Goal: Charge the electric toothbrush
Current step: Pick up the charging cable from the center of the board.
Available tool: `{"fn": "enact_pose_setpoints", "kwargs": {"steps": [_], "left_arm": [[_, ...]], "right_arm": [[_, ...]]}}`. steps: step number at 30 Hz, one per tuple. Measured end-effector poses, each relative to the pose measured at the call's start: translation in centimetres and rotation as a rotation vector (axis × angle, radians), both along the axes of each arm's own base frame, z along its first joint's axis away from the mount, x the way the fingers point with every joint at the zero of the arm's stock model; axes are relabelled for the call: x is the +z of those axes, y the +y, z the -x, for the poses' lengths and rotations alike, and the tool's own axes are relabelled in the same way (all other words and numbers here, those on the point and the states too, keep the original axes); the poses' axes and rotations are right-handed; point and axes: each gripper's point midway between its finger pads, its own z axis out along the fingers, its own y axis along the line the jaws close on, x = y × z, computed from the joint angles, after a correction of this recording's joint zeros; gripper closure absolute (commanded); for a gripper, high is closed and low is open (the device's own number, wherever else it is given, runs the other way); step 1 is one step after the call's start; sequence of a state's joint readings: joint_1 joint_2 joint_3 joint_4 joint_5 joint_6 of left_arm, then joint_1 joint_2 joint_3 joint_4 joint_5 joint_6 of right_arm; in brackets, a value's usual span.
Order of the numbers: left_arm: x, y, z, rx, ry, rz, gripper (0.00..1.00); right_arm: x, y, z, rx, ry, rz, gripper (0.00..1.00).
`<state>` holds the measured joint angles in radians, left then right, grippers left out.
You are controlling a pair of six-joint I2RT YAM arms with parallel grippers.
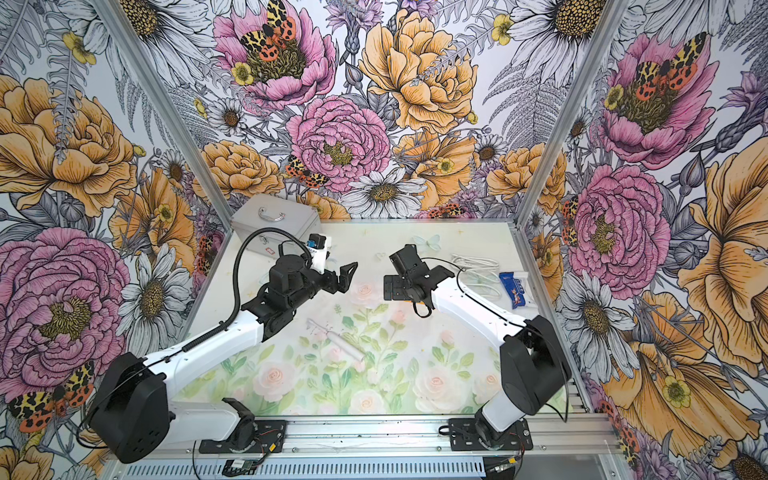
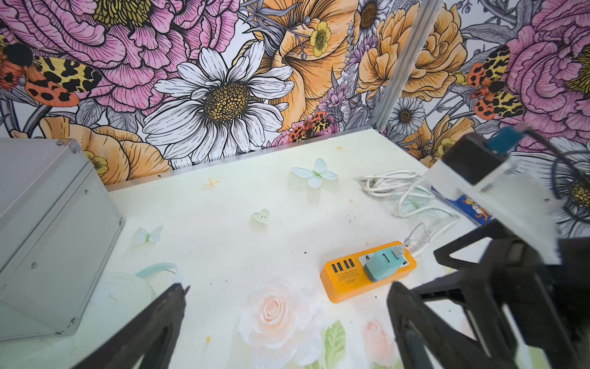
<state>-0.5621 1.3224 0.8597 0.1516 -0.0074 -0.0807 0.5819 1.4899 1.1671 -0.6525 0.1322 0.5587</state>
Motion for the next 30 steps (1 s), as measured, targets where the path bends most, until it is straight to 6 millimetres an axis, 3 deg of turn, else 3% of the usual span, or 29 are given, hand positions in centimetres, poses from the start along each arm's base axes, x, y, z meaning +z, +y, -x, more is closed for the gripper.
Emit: {"fn": "enact_pose_setpoints", "kwargs": {"steps": [3,6,8,11,16,19,23,30], "left_arm": [[0.2,0.0,-0.8,0.008,0.022,-0.015,0.01],[0.0,-0.3,-1.2,0.001,0.030,-0.042,0.01],[-0.8,-0.6,-0.9,-0.015,0.033,-0.098,0.01],[-2.4,-2.0,0.3,-0.067,0.043,-0.247,0.01],[-5.0,-4.7,2.9,-0.195,0.034,-0.521,0.01],[-6.9,-4.9,4.2,-0.260,0.048,-0.638,0.01],[-7.8,-4.6,4.9,-0.304,0.038,-0.727,0.01],[-10.1,-5.1,6.1,-0.373,0.054,-0.836,0.02]], "right_arm": [[1.4,-2.5,1.4,-0.033,-0.012,-0.031,0.02],[2.1,-6.5,1.2,-0.133,-0.021,-0.031,0.03],[1.7,-9.1,0.9,-0.204,-0.011,-0.015,0.06],[0.2,-11.4,0.8,-0.257,0.035,0.016,0.07],[-2.8,-13.5,0.4,-0.293,0.122,0.071,0.10],[-3.8,-14.6,0.2,-0.300,0.153,0.096,0.14],[-4.4,-15.4,-0.1,-0.299,0.171,0.110,0.25],[-5.5,-15.2,-0.5,-0.263,0.207,0.081,0.44]]}}
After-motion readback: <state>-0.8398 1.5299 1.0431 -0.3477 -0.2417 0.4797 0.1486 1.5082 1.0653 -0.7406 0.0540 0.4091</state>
